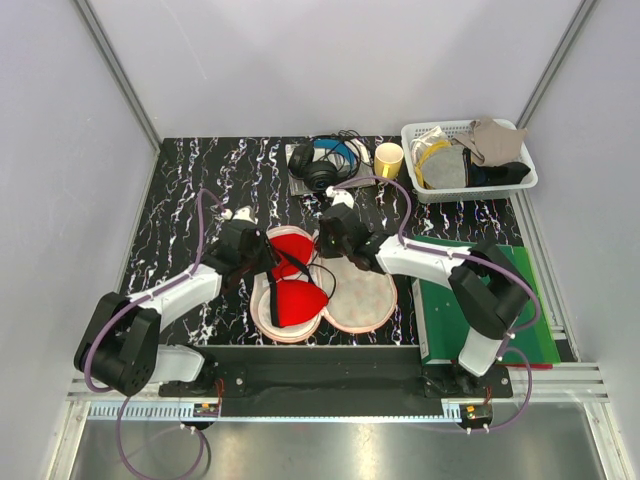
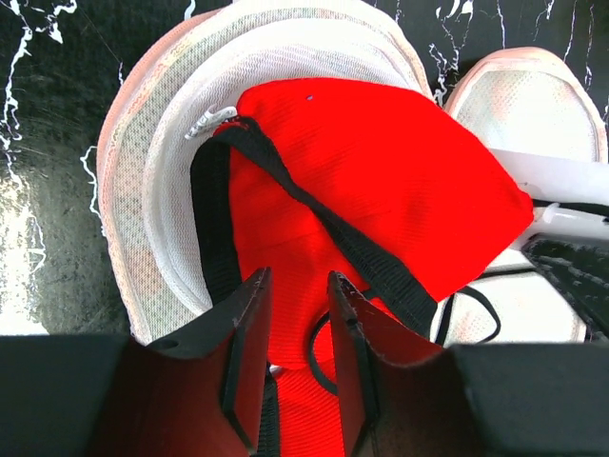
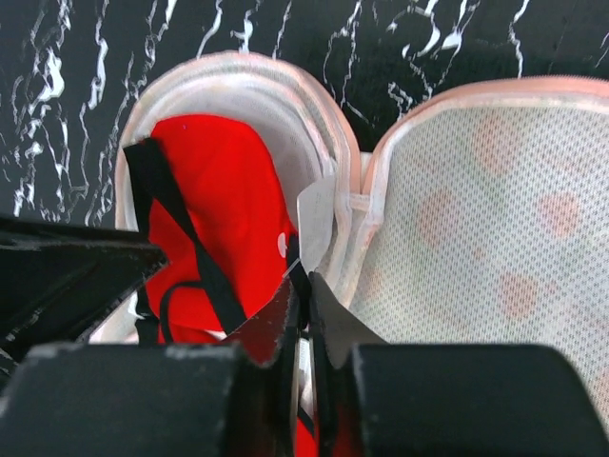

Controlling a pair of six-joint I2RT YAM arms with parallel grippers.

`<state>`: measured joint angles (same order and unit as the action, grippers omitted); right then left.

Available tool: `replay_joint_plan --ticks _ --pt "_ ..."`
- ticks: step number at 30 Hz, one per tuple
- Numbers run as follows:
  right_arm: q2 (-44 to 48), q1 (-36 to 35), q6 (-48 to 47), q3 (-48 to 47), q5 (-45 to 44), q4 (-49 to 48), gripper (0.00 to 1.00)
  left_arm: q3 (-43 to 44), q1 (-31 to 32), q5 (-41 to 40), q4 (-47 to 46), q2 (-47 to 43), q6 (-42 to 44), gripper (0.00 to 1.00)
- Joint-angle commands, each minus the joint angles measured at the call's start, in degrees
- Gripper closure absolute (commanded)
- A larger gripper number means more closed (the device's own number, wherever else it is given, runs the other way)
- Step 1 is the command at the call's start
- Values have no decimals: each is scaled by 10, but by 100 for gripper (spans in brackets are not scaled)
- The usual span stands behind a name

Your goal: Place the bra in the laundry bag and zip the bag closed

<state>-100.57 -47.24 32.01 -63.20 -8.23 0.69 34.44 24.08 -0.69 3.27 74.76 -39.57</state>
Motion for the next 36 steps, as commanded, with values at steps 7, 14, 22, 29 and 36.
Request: replay_joint_plan --ticks 7,14,22,29,36 --pt "-12 -57 -57 -143 -157 243 99 -10 3 -25 -31 -4 -9 66" --pt "-104 -109 -45 -249 -270 430 100 -16 3 -27 -31 -13 -8 67" --pt "-211 -139 2 -337 -376 582 86 -15 3 -36 -25 -35 3 63" --pt "-131 -141 -19 -285 -267 485 39 6 2 -38 -19 -17 17 48" --pt "5 -112 3 -180 -132 399 18 -5 3 3 -62 -21 19 46"
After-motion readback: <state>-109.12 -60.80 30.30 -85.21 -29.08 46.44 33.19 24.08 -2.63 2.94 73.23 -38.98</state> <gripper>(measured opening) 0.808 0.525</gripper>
